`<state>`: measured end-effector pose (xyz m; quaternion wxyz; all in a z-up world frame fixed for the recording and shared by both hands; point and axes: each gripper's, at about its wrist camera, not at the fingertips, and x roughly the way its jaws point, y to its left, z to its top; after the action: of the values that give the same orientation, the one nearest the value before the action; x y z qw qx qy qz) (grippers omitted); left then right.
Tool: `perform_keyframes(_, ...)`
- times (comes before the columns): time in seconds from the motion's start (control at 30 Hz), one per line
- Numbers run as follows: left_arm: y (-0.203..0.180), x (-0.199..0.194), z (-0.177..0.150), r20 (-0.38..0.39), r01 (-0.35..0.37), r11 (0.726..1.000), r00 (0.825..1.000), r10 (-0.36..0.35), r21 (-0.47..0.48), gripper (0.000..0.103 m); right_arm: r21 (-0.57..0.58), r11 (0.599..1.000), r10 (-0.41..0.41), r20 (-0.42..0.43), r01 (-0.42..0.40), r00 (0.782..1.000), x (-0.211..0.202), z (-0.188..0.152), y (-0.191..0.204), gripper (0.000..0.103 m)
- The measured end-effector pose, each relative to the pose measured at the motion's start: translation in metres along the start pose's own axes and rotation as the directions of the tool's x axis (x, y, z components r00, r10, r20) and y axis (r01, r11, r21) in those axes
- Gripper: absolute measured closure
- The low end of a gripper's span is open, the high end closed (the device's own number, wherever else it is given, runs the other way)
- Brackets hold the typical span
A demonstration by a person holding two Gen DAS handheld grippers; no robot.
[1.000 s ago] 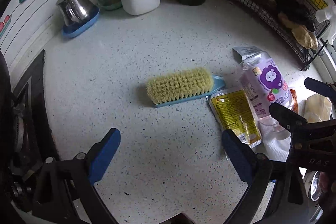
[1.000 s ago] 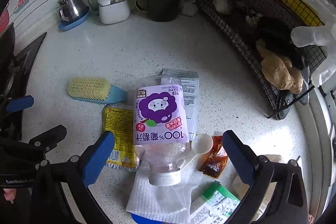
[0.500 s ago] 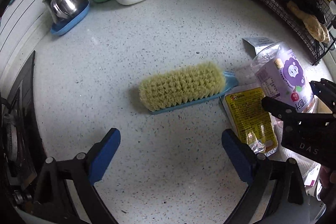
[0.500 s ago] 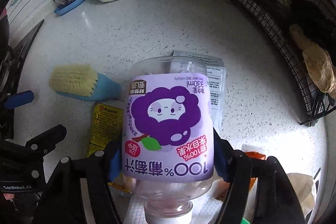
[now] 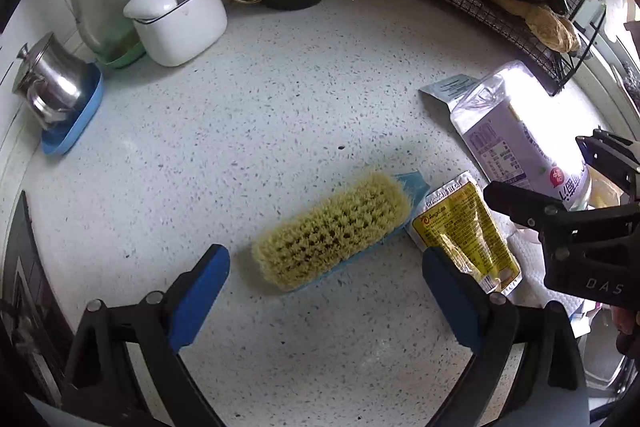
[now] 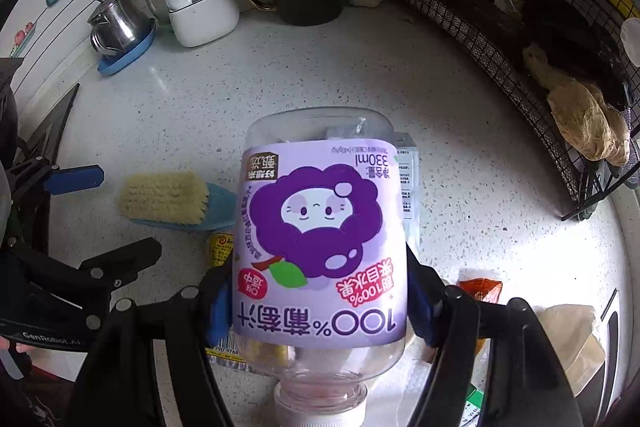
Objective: Collect trash
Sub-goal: 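Grasp the yellow scrub brush with the left tool and lift it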
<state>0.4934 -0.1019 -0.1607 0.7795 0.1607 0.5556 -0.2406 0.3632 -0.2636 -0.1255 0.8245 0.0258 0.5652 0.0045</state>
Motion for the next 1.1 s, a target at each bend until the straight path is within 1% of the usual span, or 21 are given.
perform_keyframes(0.1, -0.003, 0.012, 0.005, -0.009, -0.016, 0.995, 1.000, 0.017, 0.099, 0.007, -0.013, 1.000, -0.012, 0.002, 0.012, 1.000, 0.001, -0.003, -0.003, 0.036)
perform_keyframes(0.2, -0.005, 0.027, 0.009, -0.053, 0.016, 0.984, 0.999, -0.006, 0.177, 0.007, -0.013, 1.000, -0.014, -0.008, 0.014, 1.000, 0.006, -0.006, 0.000, 0.036)
perform_keyframes(0.27, -0.008, 0.035, 0.011, -0.079, 0.009, 0.976, 0.997, 0.008, 0.219, 0.007, -0.009, 1.000, -0.012, -0.009, 0.011, 1.000, 0.008, -0.007, 0.000, 0.036)
perform_keyframes(0.3, -0.010, 0.038, 0.011, -0.088, 0.015, 0.971, 0.996, 0.006, 0.237, 0.010, -0.005, 1.000, -0.011, -0.007, 0.011, 1.000, 0.009, -0.006, 0.000, 0.036)
perform_keyframes(0.33, -0.010, 0.037, 0.012, -0.081, 0.033, 0.970, 0.997, -0.014, 0.239, 0.013, -0.003, 1.000, -0.011, -0.007, 0.011, 1.000, 0.009, -0.007, 0.000, 0.036)
perform_keyframes(0.37, -0.011, 0.036, 0.013, -0.077, 0.051, 0.971, 0.996, -0.034, 0.234, 0.019, -0.001, 1.000, -0.007, -0.008, 0.007, 1.000, 0.009, -0.006, 0.000, 0.036)
perform_keyframes(0.4, -0.011, 0.036, 0.014, -0.077, 0.069, 0.971, 0.996, -0.052, 0.228, 0.022, 0.004, 1.000, 0.001, -0.009, -0.001, 1.000, 0.009, -0.006, 0.000, 0.036)
perform_keyframes(0.43, -0.011, 0.035, 0.014, -0.070, 0.064, 0.971, 0.996, -0.048, 0.230, 0.022, 0.007, 1.000, 0.006, -0.010, -0.006, 1.000, 0.008, -0.005, 0.000, 0.036)
perform_keyframes(0.47, -0.011, 0.034, 0.015, -0.067, 0.064, 0.973, 0.997, -0.050, 0.221, 0.028, 0.008, 1.000, 0.007, -0.010, -0.007, 1.000, 0.008, -0.004, 0.000, 0.036)
perform_keyframes(0.5, -0.011, 0.031, 0.015, -0.056, 0.061, 0.976, 0.997, -0.051, 0.211, 0.037, 0.006, 1.000, 0.006, -0.009, -0.006, 1.000, 0.007, -0.003, 0.000, 0.036)
perform_keyframes(0.53, -0.013, 0.028, 0.012, -0.051, 0.065, 0.976, 0.997, -0.055, 0.207, 0.041, 0.004, 1.000, 0.008, -0.007, -0.008, 1.000, 0.005, -0.003, 0.000, 0.036)
perform_keyframes(0.6, -0.017, 0.023, 0.008, -0.042, 0.064, 0.976, 0.998, -0.057, 0.206, 0.052, 0.002, 1.000, 0.010, -0.003, -0.010, 1.000, 0.002, -0.003, 0.000, 0.036)
perform_keyframes(0.67, -0.020, 0.018, 0.001, -0.036, 0.065, 0.977, 0.998, -0.059, 0.202, 0.058, -0.004, 1.000, 0.011, 0.001, -0.011, 1.000, -0.001, -0.003, 0.000, 0.036)
perform_keyframes(0.73, -0.021, 0.013, -0.008, -0.022, 0.070, 0.981, 0.998, -0.067, 0.180, 0.061, -0.013, 1.000, 0.011, 0.008, -0.011, 1.000, -0.005, -0.004, 0.001, 0.036)
perform_keyframes(0.83, -0.021, 0.006, -0.020, 0.004, 0.071, 0.991, 0.997, -0.071, 0.114, 0.064, -0.027, 1.000, 0.008, 0.015, -0.008, 1.000, -0.009, -0.006, 0.002, 0.036)
perform_keyframes(0.9, -0.022, 0.000, -0.032, 0.017, 0.051, 0.997, 0.999, -0.052, 0.066, 0.065, -0.032, 0.999, 0.009, 0.014, -0.009, 1.000, -0.012, -0.007, 0.004, 0.036)
perform_keyframes(1.0, -0.023, -0.012, -0.049, 0.043, 0.002, 1.000, 0.999, -0.002, -0.001, 0.065, -0.044, 0.999, -0.002, 0.018, 0.003, 1.000, -0.016, -0.008, 0.006, 0.036)
perform_keyframes(1.1, -0.022, -0.026, -0.063, 0.059, -0.014, 0.998, 0.998, 0.018, -0.063, 0.066, -0.050, 0.999, -0.003, 0.024, 0.004, 1.000, -0.021, -0.010, 0.009, 0.036)
